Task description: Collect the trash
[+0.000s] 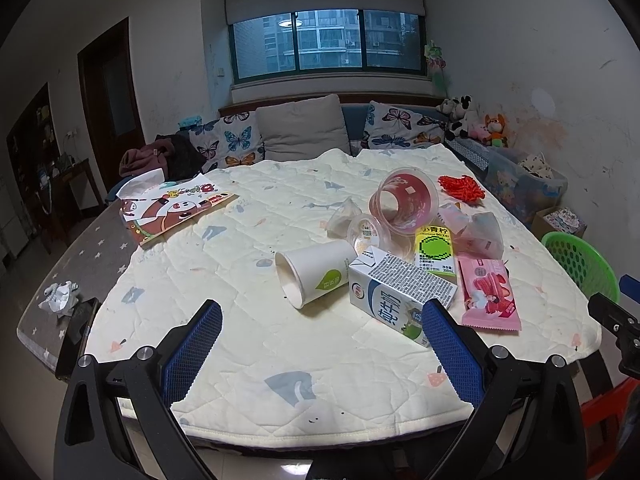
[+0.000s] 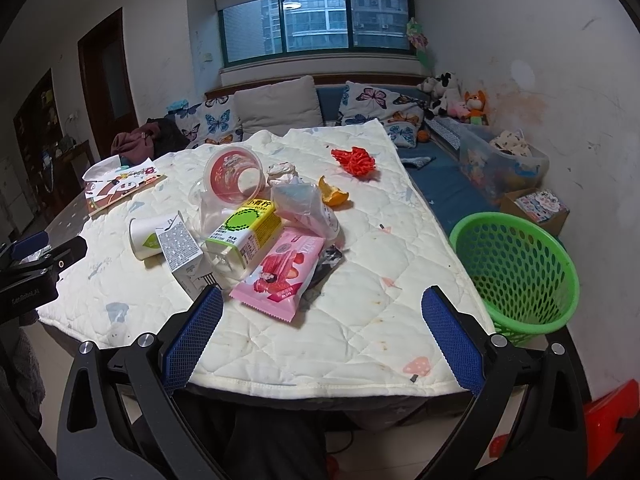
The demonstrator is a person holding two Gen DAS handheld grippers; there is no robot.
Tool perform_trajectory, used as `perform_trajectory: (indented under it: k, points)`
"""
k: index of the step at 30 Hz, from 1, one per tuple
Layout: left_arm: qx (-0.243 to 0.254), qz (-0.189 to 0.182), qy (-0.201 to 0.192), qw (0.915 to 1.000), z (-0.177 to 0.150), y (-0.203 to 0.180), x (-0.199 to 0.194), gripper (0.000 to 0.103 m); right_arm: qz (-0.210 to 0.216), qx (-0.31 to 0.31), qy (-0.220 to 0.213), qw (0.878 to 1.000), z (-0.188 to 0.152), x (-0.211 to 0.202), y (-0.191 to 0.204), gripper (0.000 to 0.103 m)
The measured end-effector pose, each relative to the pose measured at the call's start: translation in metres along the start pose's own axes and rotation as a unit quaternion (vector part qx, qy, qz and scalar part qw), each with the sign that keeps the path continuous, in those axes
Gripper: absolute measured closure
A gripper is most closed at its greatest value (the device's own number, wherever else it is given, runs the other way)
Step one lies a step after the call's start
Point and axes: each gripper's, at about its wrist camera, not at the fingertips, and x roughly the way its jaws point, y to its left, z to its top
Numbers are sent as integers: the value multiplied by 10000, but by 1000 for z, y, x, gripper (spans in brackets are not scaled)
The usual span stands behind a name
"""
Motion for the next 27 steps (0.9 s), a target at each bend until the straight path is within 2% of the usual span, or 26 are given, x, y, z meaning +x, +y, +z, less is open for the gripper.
perform_trajectory:
  k: [27]
  points:
    - [-50, 42, 81, 9999, -1, 3, 8, 6, 63, -19, 71, 10000, 0, 10, 0, 4]
